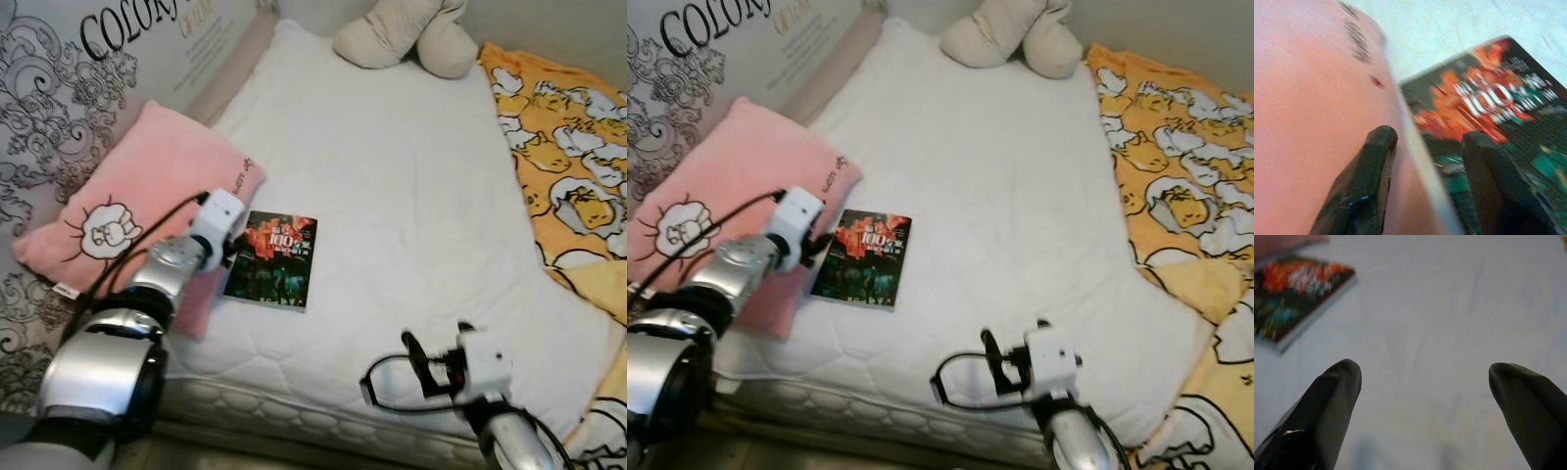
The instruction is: Clean up the room
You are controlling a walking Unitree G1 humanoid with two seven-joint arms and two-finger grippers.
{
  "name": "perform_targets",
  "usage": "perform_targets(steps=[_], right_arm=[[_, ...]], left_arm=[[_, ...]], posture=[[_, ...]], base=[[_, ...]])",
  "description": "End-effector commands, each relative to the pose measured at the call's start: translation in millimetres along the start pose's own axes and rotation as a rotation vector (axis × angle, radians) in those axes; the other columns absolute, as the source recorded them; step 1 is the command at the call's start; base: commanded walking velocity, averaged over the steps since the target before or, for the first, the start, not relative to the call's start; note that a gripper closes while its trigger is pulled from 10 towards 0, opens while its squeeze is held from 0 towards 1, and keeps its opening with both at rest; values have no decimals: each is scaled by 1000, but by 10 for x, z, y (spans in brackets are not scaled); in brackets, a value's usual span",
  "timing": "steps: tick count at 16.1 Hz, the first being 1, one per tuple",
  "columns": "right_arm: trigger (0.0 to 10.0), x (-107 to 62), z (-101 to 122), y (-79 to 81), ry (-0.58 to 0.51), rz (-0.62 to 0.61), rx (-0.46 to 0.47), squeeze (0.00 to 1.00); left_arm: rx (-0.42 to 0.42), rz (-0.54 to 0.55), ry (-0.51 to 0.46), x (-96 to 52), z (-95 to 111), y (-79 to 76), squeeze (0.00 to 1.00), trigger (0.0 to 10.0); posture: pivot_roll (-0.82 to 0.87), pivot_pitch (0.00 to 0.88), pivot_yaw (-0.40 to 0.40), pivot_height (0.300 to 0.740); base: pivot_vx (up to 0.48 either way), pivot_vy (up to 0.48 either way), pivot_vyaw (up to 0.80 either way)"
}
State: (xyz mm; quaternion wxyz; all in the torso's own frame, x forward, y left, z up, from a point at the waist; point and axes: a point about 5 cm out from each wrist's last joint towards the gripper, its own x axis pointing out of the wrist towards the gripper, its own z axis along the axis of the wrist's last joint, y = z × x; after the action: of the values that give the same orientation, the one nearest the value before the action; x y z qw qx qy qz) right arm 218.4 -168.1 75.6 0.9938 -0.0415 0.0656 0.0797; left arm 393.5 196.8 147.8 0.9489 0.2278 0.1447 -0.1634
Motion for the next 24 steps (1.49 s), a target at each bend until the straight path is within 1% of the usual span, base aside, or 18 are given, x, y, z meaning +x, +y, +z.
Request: perform_targets(steps=[1,2,3,4,5,6,7,8,9,10,11,12,13,14,15,18,21,24], right_arm=[[10000,10,20,-88,-23,-57,0,0],[10000,106,177,-238,-114,-244,-3,0],[10000,120,245,-326,-139,-362,35,0],[10000,129,274,-341,-154,-374,37,0],[10000,145,278,-375,-157,-363,18,0],[10000,162,200,-433,-128,-371,8,0],[10000,187,137,-434,-103,-357,29,0],[10000,249,77,-399,-90,-329,64,0],[10000,331,58,-329,-90,-288,97,0],[10000,430,-17,-278,-30,-277,203,0],[10000,511,-65,-272,23,-307,240,0],[10000,535,-56,-260,23,-302,228,0],[10000,540,20,-191,-42,-230,196,1000],[10000,520,50,-164,-73,-200,182,1000],[10000,501,15,-192,-77,-217,154,1000],[10000,436,-36,-258,-75,-257,144,1000],[10000,400,-57,-245,-64,-249,104,1000],[10000,387,-40,-237,-83,-241,84,1000]], left_arm=[[6,-8,-97,2,167,22,1000,10000],[-124,14,-216,-18,147,-27,1000,10000],[-206,37,-247,-27,6,-152,1000,10000],[-208,33,-274,-40,-71,-281,1000,10000],[-303,41,-349,-77,-122,-501,1000,10000],[-373,47,-429,-170,-138,-774,1000,10000],[-409,26,-465,-224,-122,-909,0,10000],[-434,6,-506,-296,-93,-1045,0,10000],[-428,12,-526,-325,-77,-1095,0,10000],[-444,10,-526,-319,-66,-1097,0,10000],[-449,-4,-537,-316,-43,-1099,0,10000],[-450,-6,-536,-329,-44,-1102,0,10000],[-453,-14,-518,-373,-90,-1122,0,10000],[-446,-27,-515,-386,-102,-1140,0,10000],[-447,-52,-512,-406,-106,-1180,0,10000],[-426,-94,-516,-422,-106,-1253,0,10000],[-422,-145,-518,-429,-97,-1310,0,10000],[-422,-158,-510,-428,-100,-1330,0,10000]], posture=[[-81,37,-33,732],[-44,0,9,732],[-25,0,24,732],[-5,0,20,732],[24,0,10,732],[45,0,-1,732],[60,0,-7,732],[72,0,-11,732],[77,0,-11,732],[81,0,-6,732],[81,0,-4,732],[79,0,-3,732],[69,0,-1,732],[63,0,2,732],[58,0,7,732],[37,0,18,732],[15,0,29,732],[5,0,32,732]], base=[[0,0,0],[0,0,0],[0,0,0],[0,0,0],[0,0,0],[0,0,0],[0,0,0],[0,-480,0],[0,-480,0],[0,-472,0],[0,-469,0],[0,-465,0],[0,-465,0],[0,-465,0],[0,-465,0],[0,-465,0],[0,-466,-781],[0,-466,-767]])
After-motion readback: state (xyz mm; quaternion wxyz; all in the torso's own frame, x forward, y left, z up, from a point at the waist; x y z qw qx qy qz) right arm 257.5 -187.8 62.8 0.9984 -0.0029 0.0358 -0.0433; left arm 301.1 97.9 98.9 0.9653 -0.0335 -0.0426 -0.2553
